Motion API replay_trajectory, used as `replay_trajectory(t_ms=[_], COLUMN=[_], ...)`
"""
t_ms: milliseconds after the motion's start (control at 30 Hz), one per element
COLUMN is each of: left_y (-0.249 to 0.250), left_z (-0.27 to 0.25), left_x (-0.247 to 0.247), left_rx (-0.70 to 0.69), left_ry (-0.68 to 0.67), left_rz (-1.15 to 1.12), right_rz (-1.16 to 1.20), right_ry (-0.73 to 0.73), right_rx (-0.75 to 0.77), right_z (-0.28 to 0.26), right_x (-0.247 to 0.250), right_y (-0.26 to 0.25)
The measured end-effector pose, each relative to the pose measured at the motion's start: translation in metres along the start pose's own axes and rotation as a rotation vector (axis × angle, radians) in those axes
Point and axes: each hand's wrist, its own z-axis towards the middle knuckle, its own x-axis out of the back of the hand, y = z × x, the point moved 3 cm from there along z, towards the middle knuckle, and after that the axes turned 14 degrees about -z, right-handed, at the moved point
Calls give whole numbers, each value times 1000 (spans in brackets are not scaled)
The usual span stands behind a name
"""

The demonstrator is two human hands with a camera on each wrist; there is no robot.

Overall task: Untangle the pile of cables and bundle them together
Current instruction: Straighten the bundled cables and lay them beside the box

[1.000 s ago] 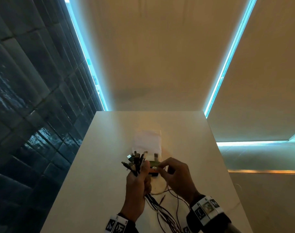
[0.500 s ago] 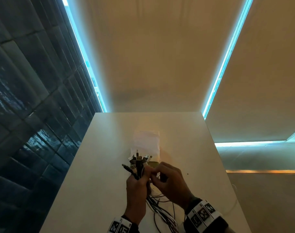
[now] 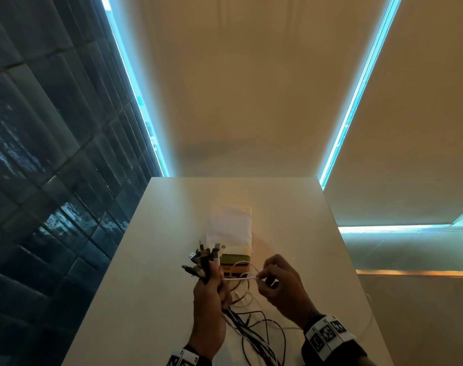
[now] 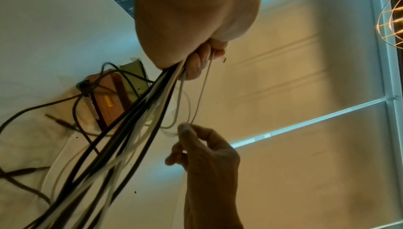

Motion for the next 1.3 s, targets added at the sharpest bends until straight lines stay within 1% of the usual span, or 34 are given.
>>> replay_trajectory(t_ms=[67,233,333,400,500,567,633,733,800,867,900,933,1000,1033,1067,1200,1267,1300], left_y=[1,8,17,21,28,35,39,40,40,40,39,38,34,31,29,21,18,17], left_z=[0,0,-3,-6,-10,-12,-12,-13,-14,-15,-15,-15,-14,-14,-14,-16,-17,-18], left_x=[1,-2,-2,-1,0,3,9,13,9,2,-1,-4,-7,-8,-9,-10,-11,-11], left_rx=[6,-34,-31,-42,-89,-128,-161,-153,-135,-134,-133,-135,-141,-146,-152,-108,-74,-64], left_ry=[5,-25,-66,-59,-41,-28,-27,-52,-72,-83,-86,-89,-104,-115,-128,-157,-166,-179], left_rz=[-37,-110,-191,-162,-145,-174,-210,-234,-204,-130,-86,-46,20,47,69,80,85,94], right_rz=[-49,-132,-100,-80,-117,-152,-238,-344,-314,-242,-170,-40,329,474,567,905,1015,1004], right_ry=[-17,-26,-20,-25,-47,-37,-37,-31,4,49,55,38,-53,-87,-107,-90,-61,-37], right_rx=[-38,-134,-241,-268,-280,-342,-392,-323,-290,-327,-385,-469,-595,-618,-623,-677,-719,-734], right_z=[-1,-6,-12,-13,-15,-18,-21,-16,-4,7,13,17,20,20,21,23,21,20], right_x=[2,7,14,15,12,12,12,14,18,25,29,32,37,40,42,44,42,41], right_y=[18,55,71,76,86,100,112,101,82,64,55,47,29,20,12,-5,-8,-8])
